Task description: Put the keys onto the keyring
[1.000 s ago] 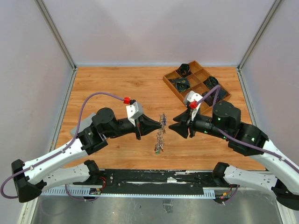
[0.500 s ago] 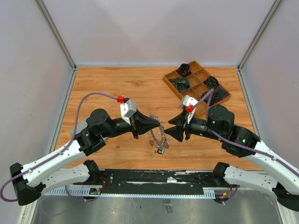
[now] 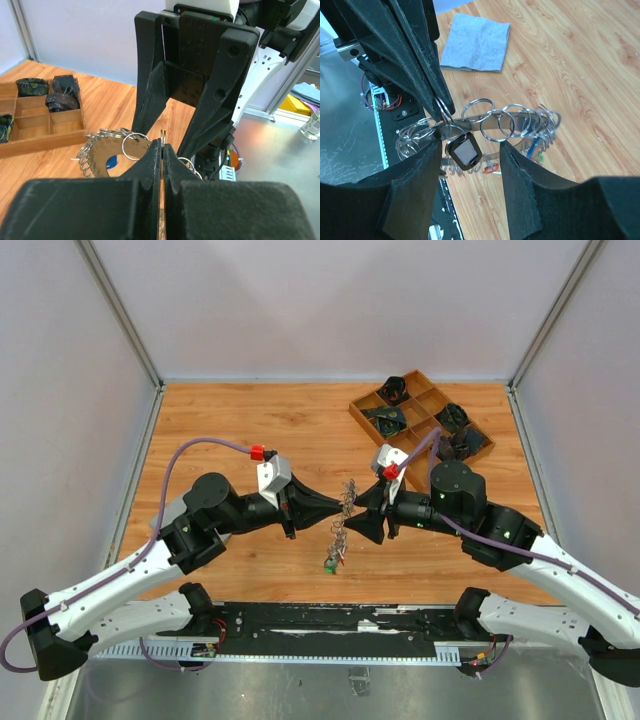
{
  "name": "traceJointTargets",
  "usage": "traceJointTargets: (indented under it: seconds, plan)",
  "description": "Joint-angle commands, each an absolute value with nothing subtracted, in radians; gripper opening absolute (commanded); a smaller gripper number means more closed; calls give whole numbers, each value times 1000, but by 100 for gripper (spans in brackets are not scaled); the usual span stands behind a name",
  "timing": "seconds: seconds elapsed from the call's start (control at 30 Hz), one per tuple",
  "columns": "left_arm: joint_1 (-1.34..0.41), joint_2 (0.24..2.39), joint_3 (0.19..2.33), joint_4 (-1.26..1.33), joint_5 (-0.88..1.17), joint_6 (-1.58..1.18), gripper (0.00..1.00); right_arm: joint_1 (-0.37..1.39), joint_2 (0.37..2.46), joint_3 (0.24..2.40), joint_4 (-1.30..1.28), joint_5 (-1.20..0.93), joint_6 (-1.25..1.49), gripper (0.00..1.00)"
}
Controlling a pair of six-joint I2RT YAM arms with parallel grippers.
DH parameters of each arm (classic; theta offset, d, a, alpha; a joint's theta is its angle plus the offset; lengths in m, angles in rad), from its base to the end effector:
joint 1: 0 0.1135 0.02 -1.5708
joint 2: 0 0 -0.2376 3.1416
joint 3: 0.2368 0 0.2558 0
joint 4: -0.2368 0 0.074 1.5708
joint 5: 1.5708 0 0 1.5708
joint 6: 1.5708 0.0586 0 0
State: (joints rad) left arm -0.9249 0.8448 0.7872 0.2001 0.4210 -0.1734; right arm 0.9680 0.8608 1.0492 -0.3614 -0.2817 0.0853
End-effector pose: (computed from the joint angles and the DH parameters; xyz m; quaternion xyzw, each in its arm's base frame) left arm 0.1254 -0.2062 0.3549 0.3819 0.5379 -0.5024 0.5589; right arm 0.1150 0.1958 0.3768 -0.4054 0.6468 0.4131 0.4967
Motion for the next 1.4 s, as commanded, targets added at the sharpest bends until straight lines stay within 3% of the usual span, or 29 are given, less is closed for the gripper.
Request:
traceJointTargets:
  seconds: [0.0, 0.5, 1.37]
  plan:
    - [-922, 821, 842, 275, 437, -172, 1, 979, 870, 1032, -323, -322, 74, 50]
    - [-922, 815, 853, 262, 444, -171, 0, 979, 838, 1016, -301, -296, 76, 16]
    - [-922, 845, 854, 267, 463, -172, 1, 979, 773, 1040, -307, -275, 63, 4]
